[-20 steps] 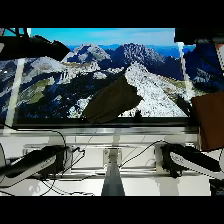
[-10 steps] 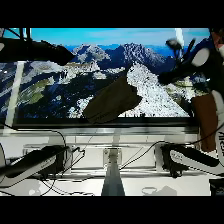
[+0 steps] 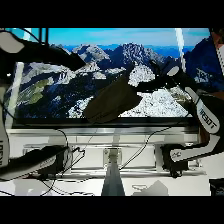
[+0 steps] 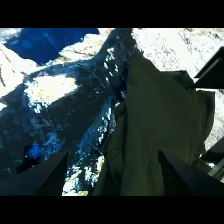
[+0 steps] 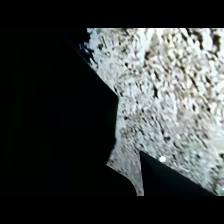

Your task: Fold the clothes and pants, and hang the long-sleeved shirts on hangers.

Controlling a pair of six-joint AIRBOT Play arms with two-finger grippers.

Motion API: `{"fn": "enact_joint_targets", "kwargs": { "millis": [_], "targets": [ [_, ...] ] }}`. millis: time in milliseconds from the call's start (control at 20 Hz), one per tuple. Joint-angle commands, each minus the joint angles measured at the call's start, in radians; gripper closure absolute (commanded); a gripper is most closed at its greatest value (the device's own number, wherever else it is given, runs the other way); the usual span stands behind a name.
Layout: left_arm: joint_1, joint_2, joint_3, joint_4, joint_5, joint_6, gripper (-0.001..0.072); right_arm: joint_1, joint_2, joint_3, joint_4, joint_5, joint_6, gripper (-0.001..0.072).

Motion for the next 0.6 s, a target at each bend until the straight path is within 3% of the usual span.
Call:
{"fn": "enact_joint_targets", "kwargs": {
  "millis": [0, 50, 200, 300, 550],
  "targets": [
    [-0.055, -0.077, 0.0, 0.0, -0.002, -0.021, 0.0099, 0.008, -0.063, 0.022, 0.027, -0.019, -0.012, 0.0275],
    [-0.078, -0.103, 0.0, 0.0, -0.002, -0.039, 0.01, 0.008, -0.067, 0.022, 0.028, -0.015, -0.012, 0.0305],
    [-0.171, -0.188, 0.0, 0.0, 0.001, -0.045, 0.0099, 0.008, -0.066, 0.026, 0.029, -0.018, -0.027, 0.0564],
    [-0.243, -0.249, 0.0, 0.0, 0.002, -0.045, 0.01, 0.008, -0.065, 0.038, 0.028, -0.017, -0.054, 0.0685],
    [-0.323, -0.336, 0.0, 0.107, 0.002, -0.045, 0.0099, 0.008, -0.064, 0.051, 0.027, -0.013, -0.058, 0.0685]
  ]
}}
